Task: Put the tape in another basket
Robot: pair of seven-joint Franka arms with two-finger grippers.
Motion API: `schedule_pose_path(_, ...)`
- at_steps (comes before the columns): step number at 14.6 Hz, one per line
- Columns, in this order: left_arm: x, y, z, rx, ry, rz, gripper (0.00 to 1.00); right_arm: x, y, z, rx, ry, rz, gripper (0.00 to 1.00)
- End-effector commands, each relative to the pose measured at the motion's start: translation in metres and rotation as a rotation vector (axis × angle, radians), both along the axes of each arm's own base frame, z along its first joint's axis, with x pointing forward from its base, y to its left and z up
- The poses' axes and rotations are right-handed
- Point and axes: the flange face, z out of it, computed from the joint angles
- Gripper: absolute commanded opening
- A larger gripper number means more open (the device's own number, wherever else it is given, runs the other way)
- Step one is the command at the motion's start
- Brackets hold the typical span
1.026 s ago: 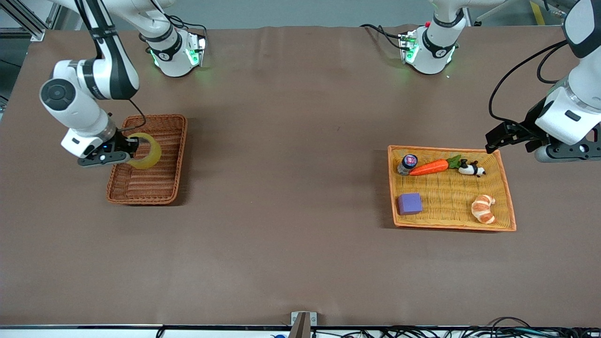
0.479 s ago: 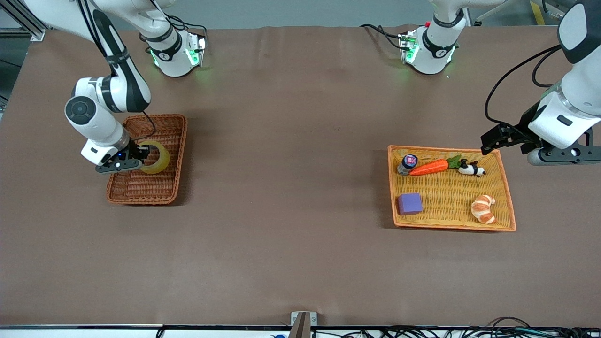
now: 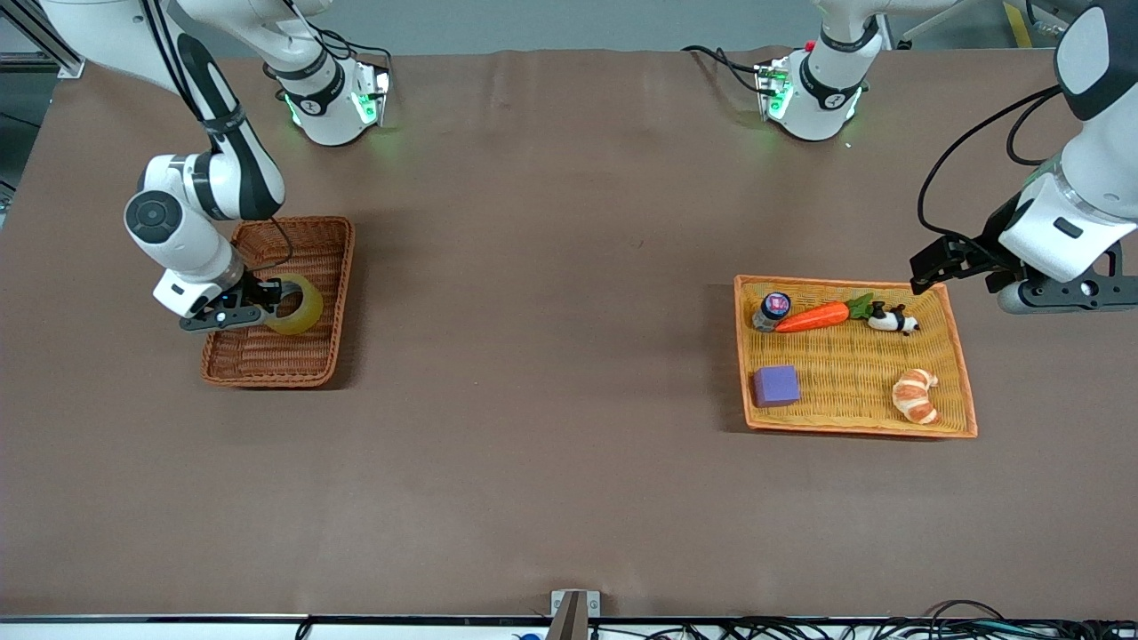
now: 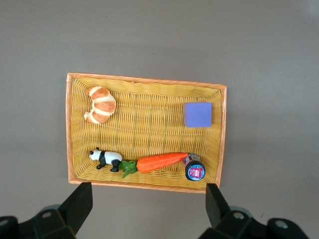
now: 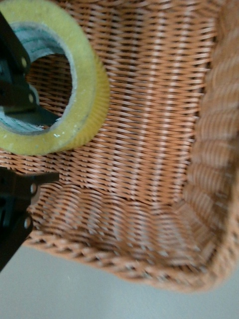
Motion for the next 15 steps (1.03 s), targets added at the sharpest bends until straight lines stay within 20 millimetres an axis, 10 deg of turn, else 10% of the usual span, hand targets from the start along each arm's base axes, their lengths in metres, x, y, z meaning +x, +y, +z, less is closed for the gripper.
schedule_pose_path(1,0.004,-0.001,0.002,0.022,-0.013,-0.013,1.0,0.008,-0.002,0.056,0.017,-0.059,-0.042,1.0)
schedule_pose_path(9,0.006,0.001,0.003,0.02,-0.028,-0.01,1.0,0.07,0.021,0.27,0.051,-0.038,-0.165,1.0)
schedule_pose_path(15,0.006,0.003,0.003,0.02,-0.028,-0.005,1.0,0.065,0.014,0.416,0.058,-0.038,-0.206,1.0)
